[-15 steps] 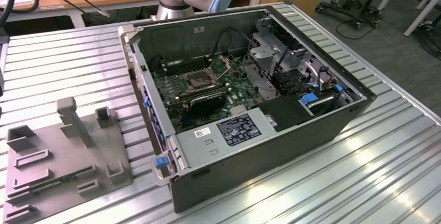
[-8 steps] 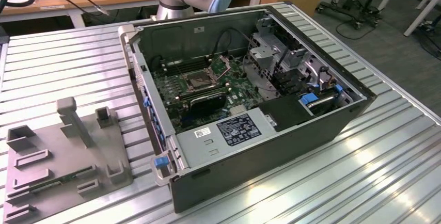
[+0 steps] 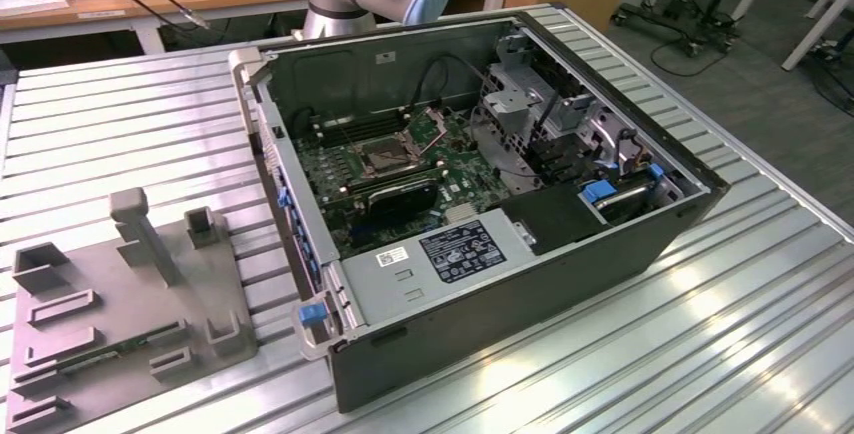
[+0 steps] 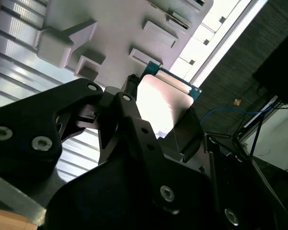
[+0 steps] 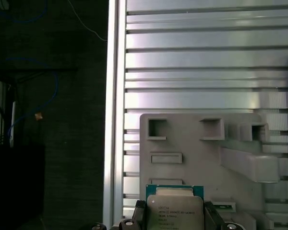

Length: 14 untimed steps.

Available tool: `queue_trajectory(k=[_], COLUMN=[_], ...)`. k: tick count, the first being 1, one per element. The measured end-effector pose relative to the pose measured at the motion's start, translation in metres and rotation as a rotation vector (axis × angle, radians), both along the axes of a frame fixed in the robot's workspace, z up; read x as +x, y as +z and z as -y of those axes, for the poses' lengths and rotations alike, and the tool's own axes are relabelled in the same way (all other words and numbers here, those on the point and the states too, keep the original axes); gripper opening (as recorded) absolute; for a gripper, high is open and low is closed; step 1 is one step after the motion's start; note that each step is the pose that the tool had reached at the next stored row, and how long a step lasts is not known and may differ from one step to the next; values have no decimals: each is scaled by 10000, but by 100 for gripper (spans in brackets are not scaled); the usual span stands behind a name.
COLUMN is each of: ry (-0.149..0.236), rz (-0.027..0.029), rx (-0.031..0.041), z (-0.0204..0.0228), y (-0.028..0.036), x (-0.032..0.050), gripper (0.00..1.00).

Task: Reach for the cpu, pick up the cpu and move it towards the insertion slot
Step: 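Pick up the cpu and move it towards the insertion slot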

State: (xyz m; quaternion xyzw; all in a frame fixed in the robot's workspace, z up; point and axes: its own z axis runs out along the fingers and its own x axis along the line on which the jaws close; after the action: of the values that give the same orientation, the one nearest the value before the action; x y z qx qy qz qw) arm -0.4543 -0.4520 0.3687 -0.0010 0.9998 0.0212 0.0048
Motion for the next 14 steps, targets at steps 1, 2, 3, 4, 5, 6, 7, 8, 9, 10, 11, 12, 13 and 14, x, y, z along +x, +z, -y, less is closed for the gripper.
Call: queue_trajectory(k=[1,2,3,4,5,6,7,8,9,10,11,12,13,14], ry=[0,0,0,0,0,0,0,0,0,0,0,0,0,0], rz=[0,0,0,-1,0,0,0,0,0,1,0,0,0,0], rx=[0,0,0,-1,0,0,0,0,0,1,0,0,1,0], z=[0,0,0,0,0,0,0,0,0,0,0,0,0,0], y=[13,27,40,53,65,77,88,100,110,121,133,143,150,157], x=[0,0,0,0,0,0,0,0,0,0,0,0,0,0], gripper=[55,55,55,55,55,55,55,55,55,55,55,55,55,55])
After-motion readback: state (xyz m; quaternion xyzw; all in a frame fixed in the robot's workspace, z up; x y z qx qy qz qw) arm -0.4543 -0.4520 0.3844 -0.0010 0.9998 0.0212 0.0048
